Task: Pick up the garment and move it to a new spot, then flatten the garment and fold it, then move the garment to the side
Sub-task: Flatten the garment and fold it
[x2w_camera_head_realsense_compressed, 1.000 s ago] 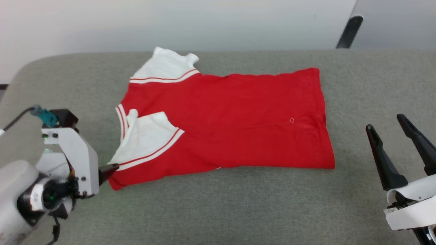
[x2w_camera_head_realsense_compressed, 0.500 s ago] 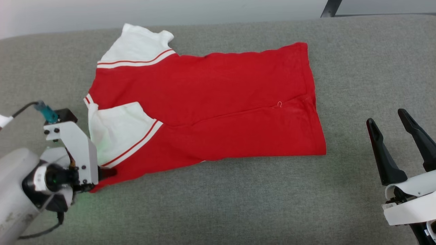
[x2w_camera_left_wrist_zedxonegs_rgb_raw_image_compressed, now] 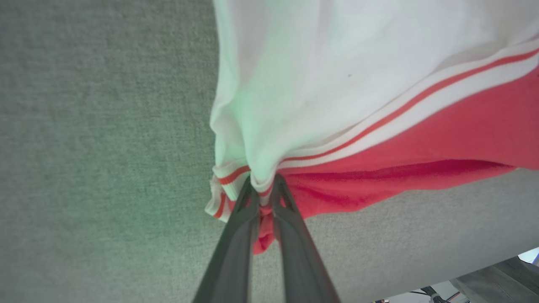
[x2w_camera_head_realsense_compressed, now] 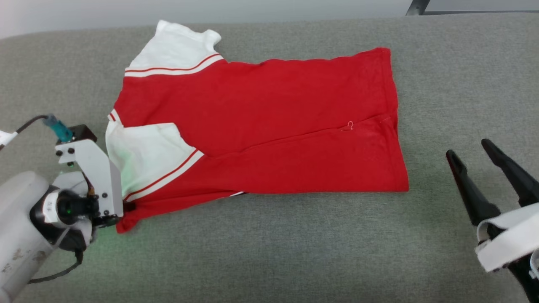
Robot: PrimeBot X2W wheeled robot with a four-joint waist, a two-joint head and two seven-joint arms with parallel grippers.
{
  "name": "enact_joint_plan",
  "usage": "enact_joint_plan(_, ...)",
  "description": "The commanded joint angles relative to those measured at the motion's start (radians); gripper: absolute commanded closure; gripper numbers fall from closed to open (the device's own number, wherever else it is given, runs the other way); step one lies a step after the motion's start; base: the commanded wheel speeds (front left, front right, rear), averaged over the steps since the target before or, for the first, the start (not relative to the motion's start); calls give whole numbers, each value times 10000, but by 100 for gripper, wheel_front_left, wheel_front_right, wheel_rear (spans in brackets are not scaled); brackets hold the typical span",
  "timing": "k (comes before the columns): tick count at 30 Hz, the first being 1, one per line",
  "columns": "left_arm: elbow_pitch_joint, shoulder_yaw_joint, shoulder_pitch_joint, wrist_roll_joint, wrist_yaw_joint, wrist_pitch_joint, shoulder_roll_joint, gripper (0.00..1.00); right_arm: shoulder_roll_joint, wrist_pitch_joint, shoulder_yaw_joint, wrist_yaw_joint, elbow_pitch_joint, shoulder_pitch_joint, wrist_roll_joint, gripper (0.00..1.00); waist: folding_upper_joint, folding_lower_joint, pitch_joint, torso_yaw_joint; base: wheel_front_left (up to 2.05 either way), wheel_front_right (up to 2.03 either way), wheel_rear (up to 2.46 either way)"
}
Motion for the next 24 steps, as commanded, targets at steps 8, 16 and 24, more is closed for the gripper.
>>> enact_joint_plan(8,206,-199,-145,227,-291,-53,-688,100,-531,2784,48,-13,530,-1022,1089,0,0,0,173,326,0,0,0)
enact_joint_plan(16,511,-247,-730,449,-433,21,-1213,100,-665,5596,126,-13,1520,-2117,1709,0,0,0,610,638,0,0,0)
enact_joint_plan(24,905,-272,-1123,585,-632,25,-1737,100,-358,7069,422,-13,2575,-2884,1654,0,0,0,1042,857,0,0,0)
